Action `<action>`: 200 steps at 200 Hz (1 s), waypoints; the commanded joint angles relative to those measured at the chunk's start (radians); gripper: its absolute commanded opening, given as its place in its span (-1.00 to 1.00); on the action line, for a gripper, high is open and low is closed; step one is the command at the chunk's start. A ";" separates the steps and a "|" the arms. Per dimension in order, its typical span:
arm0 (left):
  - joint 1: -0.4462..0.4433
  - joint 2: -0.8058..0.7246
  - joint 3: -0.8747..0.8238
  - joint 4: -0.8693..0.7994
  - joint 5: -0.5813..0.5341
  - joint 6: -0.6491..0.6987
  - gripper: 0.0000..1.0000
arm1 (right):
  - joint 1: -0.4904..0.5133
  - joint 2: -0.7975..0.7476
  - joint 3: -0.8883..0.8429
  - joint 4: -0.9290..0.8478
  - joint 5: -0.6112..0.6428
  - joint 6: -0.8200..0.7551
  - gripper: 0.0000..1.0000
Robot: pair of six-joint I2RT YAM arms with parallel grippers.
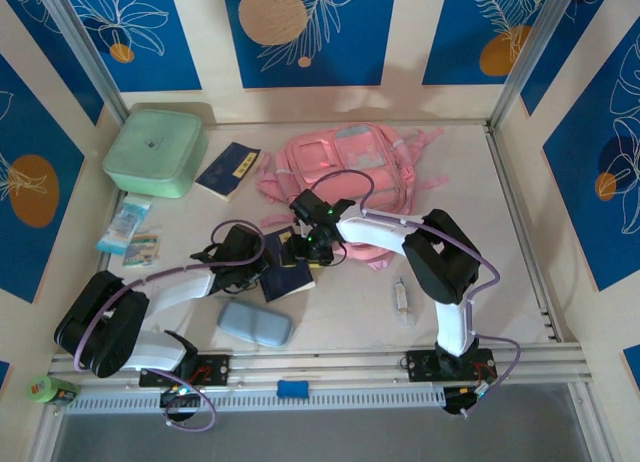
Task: Pack books, pencil case, and school supplies into a backpack
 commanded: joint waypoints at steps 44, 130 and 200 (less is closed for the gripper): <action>0.005 0.058 -0.020 0.116 0.027 0.028 0.09 | -0.005 -0.067 0.032 -0.023 -0.125 -0.016 0.12; 0.004 0.066 -0.021 0.130 0.035 0.026 0.07 | -0.031 -0.068 -0.019 0.020 -0.200 0.007 -0.25; 0.003 0.050 -0.019 0.126 0.038 0.028 0.10 | -0.032 -0.068 -0.022 0.035 -0.212 -0.001 -0.70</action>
